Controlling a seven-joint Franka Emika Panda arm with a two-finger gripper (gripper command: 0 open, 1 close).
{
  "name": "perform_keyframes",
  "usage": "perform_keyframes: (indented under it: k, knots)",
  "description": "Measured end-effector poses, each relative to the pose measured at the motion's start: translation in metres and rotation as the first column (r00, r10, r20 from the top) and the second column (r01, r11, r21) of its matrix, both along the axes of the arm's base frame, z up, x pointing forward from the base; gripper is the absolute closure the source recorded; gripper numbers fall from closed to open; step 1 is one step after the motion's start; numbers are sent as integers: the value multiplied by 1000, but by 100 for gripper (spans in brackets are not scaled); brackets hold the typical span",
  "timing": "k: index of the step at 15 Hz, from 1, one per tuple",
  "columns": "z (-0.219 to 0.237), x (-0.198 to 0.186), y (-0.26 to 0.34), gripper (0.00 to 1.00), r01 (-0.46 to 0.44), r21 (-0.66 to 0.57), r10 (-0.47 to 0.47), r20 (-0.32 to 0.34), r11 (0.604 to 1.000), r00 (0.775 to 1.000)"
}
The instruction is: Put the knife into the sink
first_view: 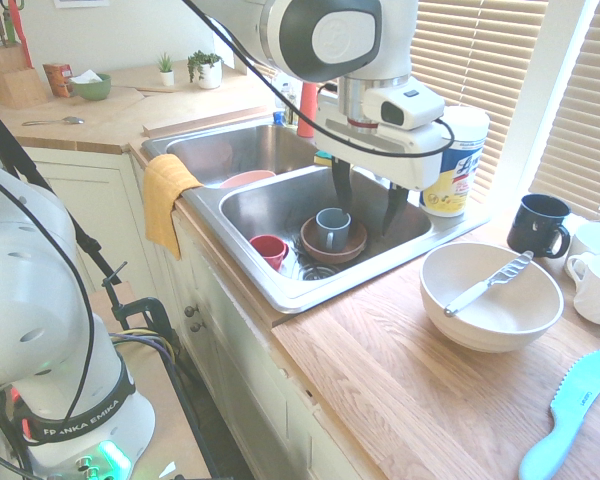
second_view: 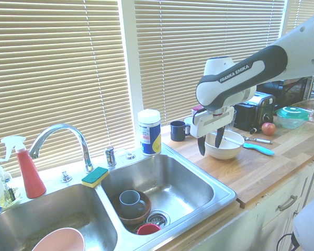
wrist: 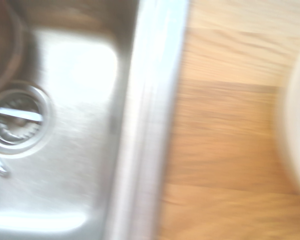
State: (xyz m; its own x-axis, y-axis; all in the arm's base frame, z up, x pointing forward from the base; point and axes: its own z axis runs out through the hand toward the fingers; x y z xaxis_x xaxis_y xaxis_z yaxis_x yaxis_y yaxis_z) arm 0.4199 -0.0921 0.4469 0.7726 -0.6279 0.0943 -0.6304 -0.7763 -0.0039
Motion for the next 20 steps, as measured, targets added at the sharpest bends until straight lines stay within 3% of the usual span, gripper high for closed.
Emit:
perform_keyframes:
  k: [4,12,13,20]
  knots:
    - [10,-12,-64,0,-69,-13,69,16,998,997]
    - [-29,29,-144,0,-33,-21,34,22,999,999]
    - [-34,35,-147,100,-30,-17,31,15,999,999]
    - [-45,47,-151,100,-47,-4,47,-2,999,999]
